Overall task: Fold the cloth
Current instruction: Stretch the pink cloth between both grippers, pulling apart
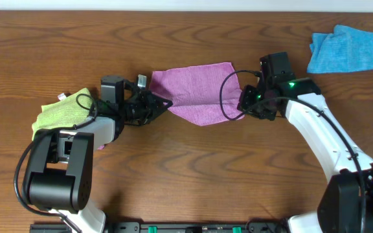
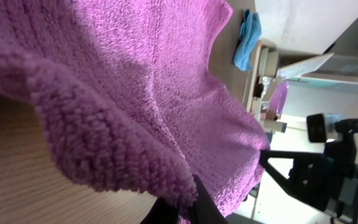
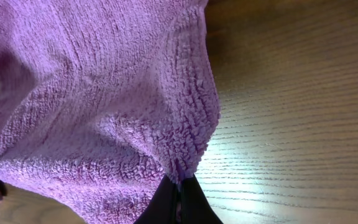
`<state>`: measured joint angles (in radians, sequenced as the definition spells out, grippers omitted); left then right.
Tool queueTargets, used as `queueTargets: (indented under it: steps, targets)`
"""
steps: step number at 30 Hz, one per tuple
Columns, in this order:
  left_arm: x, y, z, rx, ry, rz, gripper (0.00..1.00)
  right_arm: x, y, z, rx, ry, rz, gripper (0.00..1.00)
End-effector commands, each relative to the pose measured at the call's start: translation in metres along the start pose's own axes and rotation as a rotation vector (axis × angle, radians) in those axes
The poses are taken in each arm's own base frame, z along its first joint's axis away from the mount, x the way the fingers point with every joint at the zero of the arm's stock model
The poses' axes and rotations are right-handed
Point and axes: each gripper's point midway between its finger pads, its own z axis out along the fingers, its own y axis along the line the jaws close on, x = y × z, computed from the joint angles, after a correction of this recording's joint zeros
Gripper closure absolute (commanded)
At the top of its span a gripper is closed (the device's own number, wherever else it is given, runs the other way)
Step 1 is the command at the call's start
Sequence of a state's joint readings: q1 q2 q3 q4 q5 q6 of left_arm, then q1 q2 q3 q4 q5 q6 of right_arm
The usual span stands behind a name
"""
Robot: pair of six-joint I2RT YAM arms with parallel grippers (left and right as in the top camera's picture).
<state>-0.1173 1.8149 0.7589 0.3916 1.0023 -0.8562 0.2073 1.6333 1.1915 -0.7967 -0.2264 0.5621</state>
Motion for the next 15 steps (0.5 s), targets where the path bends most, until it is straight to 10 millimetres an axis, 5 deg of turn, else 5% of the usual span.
queueTargets:
  steps: [1, 3, 5, 9, 15]
  targets:
    - [-0.002, 0.004, -0.006, -0.008, -0.011, 0.062, 0.9, -0.003, 0.0, -0.007, 0.014, -0.029, -0.017, 0.99]
    - [-0.007, 0.007, -0.009, -0.018, -0.03, 0.074, 0.79, -0.003, -0.001, -0.007, 0.014, -0.029, -0.017, 0.99]
    - [-0.012, 0.009, -0.014, -0.021, -0.048, 0.071, 0.51, -0.003, -0.001, -0.007, 0.014, -0.028, -0.016, 0.99]
    - [-0.022, 0.013, -0.024, -0.017, -0.076, 0.054, 0.25, -0.003, -0.001, -0.007, 0.014, -0.028, -0.016, 0.99]
    - [-0.028, 0.014, -0.036, 0.011, -0.083, 0.038, 0.18, -0.008, -0.002, -0.013, 0.029, -0.066, -0.021, 0.99]
